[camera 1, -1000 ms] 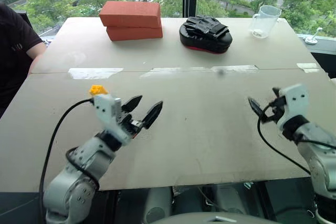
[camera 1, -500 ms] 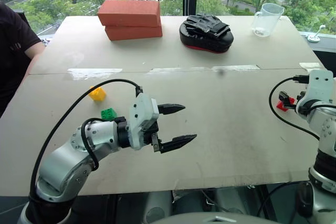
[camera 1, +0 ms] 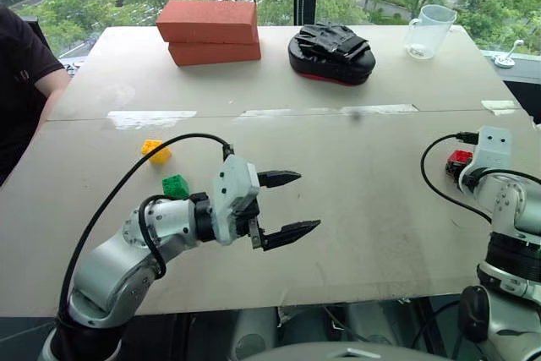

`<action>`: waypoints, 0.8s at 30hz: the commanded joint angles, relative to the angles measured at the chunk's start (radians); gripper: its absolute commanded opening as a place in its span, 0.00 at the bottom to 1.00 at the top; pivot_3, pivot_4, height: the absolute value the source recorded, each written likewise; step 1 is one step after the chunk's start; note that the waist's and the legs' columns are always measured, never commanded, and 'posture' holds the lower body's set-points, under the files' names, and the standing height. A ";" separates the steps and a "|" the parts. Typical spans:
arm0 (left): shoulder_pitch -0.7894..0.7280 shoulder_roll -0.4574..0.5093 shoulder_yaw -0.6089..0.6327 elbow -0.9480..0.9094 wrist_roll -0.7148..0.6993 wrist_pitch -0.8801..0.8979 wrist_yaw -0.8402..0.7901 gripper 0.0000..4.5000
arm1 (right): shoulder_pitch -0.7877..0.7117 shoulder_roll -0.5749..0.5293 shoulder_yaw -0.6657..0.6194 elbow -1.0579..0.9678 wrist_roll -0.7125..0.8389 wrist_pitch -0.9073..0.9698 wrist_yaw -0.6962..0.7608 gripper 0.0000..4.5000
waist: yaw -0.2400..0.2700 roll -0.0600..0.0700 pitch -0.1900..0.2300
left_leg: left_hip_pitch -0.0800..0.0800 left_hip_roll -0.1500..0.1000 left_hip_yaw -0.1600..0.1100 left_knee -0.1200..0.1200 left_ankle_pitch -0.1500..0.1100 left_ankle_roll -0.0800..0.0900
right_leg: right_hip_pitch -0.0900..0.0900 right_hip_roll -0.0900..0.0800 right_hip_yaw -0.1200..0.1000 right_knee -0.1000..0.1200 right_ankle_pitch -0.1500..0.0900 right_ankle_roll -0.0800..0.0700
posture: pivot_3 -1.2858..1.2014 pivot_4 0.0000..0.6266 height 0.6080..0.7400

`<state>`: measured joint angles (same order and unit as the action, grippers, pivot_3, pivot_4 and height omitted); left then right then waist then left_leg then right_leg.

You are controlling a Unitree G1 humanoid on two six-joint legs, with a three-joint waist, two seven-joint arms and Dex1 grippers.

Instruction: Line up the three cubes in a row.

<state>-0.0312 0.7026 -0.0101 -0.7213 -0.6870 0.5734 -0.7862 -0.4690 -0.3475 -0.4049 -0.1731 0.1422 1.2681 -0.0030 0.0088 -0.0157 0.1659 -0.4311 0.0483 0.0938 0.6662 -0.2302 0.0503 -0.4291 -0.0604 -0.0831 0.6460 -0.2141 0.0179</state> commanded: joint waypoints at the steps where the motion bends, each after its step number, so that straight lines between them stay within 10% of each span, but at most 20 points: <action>1: 0.034 -0.009 0.015 -0.064 0.020 -0.044 0.020 1.00 | 0.040 -0.072 0.064 -0.022 0.016 -0.094 0.099 0.29 | 0.004 0.000 0.000 | 0.000 0.000 0.000 0.000 0.000 0.000 | 0.000 0.000 0.000 0.000 0.000 0.000 | 0.52 0.24 1.00; 8: 0.135 -0.019 0.094 -0.039 0.088 -0.141 0.029 1.00 | 0.063 -0.351 0.378 0.000 0.220 -0.516 0.924 0.29 | -0.017 0.002 0.001 | 0.001 0.003 0.000 0.000 -0.001 0.001 | 0.001 0.004 0.003 -0.001 -0.001 -0.001 | 0.52 0.24 1.00; 16: 0.246 0.044 0.221 -0.049 -0.018 -0.110 -0.050 1.00 | -0.345 -0.353 0.775 0.500 -0.029 -0.959 1.353 0.29 | -0.028 0.003 0.001 | 0.002 0.006 0.001 0.002 -0.001 0.001 | 0.000 0.008 0.005 -0.001 -0.001 -0.006 | 0.52 0.24 1.00; 24: 0.319 0.057 0.290 -0.079 -0.040 -0.117 -0.061 1.00 | -0.511 -0.232 0.824 0.813 -0.110 -1.163 1.468 0.29 | -0.004 0.002 0.002 | -0.001 0.006 0.003 0.002 0.002 -0.003 | 0.000 0.007 0.006 -0.004 0.002 -0.008 | 0.52 0.24 1.00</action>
<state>0.2812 0.7533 0.2450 -0.7460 -0.7044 0.4725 -0.8448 -0.9429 -0.5783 0.4274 0.6170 0.0402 0.1450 1.4317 0.0052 -0.0135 0.1675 -0.4319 0.0539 0.0975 0.6679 -0.2284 0.0466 -0.4293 -0.0540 -0.0770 0.6422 -0.2122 0.0099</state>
